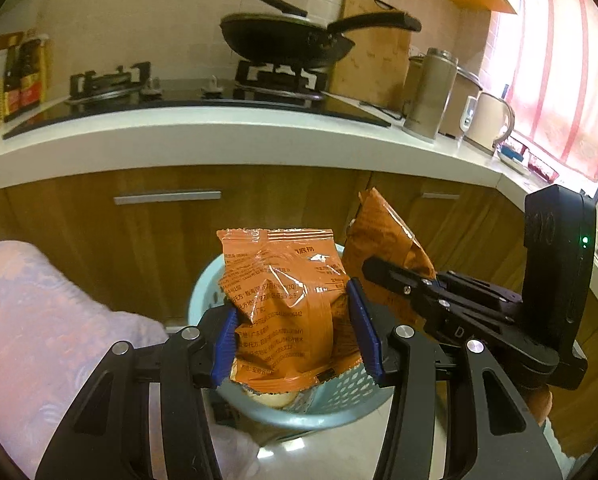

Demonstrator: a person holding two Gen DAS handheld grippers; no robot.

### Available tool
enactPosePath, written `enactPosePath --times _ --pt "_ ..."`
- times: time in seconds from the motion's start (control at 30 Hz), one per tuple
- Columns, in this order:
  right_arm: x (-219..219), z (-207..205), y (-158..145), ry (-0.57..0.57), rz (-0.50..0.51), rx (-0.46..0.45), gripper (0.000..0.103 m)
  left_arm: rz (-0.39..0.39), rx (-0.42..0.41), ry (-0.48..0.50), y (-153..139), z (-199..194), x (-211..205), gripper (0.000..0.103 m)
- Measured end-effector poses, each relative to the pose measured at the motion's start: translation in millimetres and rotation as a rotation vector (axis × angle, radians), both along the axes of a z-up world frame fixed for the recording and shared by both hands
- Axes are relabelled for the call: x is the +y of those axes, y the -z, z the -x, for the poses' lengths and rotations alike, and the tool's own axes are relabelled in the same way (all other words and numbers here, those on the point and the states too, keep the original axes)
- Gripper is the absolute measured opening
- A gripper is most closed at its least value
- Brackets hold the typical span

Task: Collect trash
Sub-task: 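Carry both wrappers over the wastebasket and open both tools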

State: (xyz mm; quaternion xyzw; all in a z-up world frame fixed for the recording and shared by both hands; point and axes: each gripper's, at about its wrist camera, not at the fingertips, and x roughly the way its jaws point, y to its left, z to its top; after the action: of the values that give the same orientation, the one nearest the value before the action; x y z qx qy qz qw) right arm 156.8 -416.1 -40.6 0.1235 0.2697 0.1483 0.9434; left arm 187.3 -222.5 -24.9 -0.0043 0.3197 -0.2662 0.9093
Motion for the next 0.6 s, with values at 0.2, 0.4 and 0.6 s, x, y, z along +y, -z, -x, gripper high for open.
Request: enactPosePath --times 0.2,0.4,0.6 --pt "-7 -16 20 0.037 -0.008 0.095 0.008 0.001 0.074 -0.002 24 -28 -12 0.048" --pt "-19 -32 43 0.064 -0.052 0.204 0.009 0.021 0.171 -0.008 52 -50 -16 0.056" --pt "-34 -37 51 0.074 -0.146 0.246 0.054 -0.021 0.198 0.014 64 -52 -23 0.065"
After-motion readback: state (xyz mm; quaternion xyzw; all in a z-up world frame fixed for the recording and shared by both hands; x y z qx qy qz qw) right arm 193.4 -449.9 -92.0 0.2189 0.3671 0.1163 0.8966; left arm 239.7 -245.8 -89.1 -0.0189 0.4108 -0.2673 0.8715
